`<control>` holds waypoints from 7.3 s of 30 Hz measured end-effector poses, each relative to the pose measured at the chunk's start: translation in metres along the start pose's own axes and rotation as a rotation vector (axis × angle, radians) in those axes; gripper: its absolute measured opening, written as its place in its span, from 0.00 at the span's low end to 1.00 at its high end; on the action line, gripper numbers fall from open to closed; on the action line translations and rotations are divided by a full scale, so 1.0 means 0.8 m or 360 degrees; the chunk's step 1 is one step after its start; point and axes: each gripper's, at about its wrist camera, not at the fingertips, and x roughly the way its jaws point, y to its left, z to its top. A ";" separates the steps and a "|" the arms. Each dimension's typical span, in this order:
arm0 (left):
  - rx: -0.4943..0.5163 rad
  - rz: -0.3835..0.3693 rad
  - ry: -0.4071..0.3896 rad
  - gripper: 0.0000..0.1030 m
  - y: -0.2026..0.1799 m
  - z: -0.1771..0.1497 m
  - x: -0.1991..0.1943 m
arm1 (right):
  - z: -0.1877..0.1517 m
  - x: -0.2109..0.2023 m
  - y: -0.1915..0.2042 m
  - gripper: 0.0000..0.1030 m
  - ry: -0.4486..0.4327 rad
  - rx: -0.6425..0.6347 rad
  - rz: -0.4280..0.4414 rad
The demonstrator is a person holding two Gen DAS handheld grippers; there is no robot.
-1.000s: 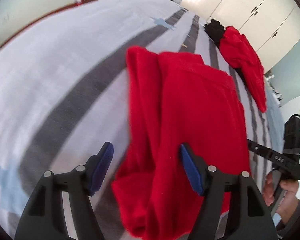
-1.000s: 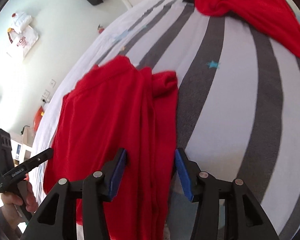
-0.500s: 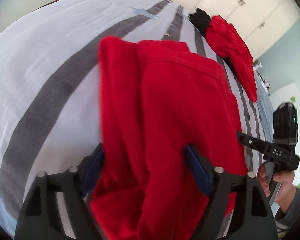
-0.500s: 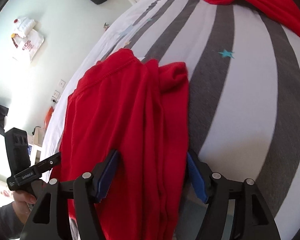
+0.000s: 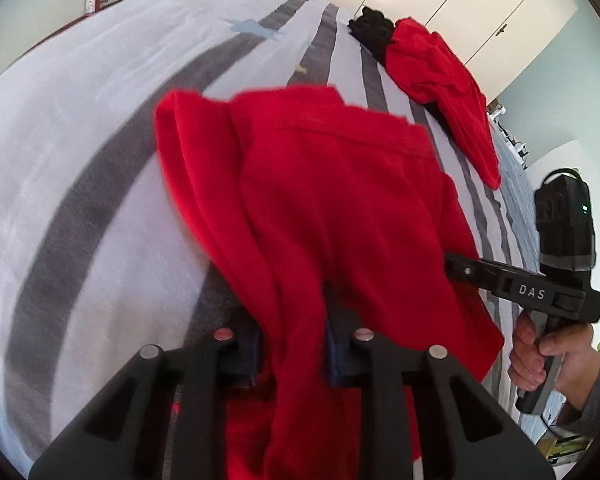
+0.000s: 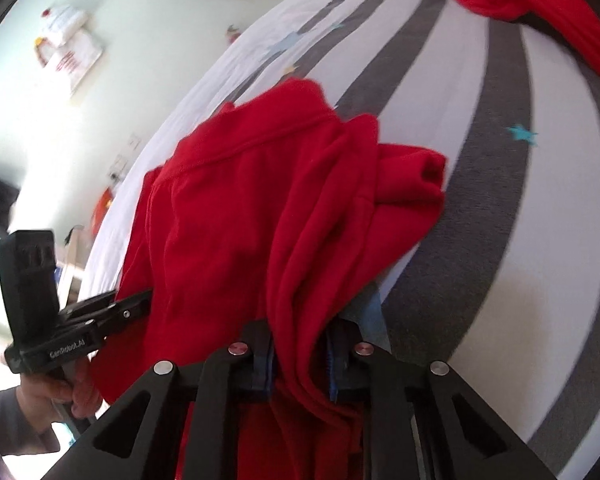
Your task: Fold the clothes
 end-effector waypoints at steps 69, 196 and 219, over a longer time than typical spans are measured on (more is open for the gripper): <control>0.0674 0.0459 0.0022 0.29 0.290 0.507 0.123 | 0.385 0.256 0.094 0.00 -0.0234 0.0350 -0.0380; 0.0132 0.0670 -0.0887 0.99 -0.051 -0.139 -0.314 | -0.133 -0.230 0.223 0.95 -0.0943 -0.0558 -0.0253; 0.0149 0.0665 -0.1009 0.99 -0.160 -0.265 -0.553 | -0.272 -0.469 0.332 0.99 -0.1075 -0.0705 -0.0247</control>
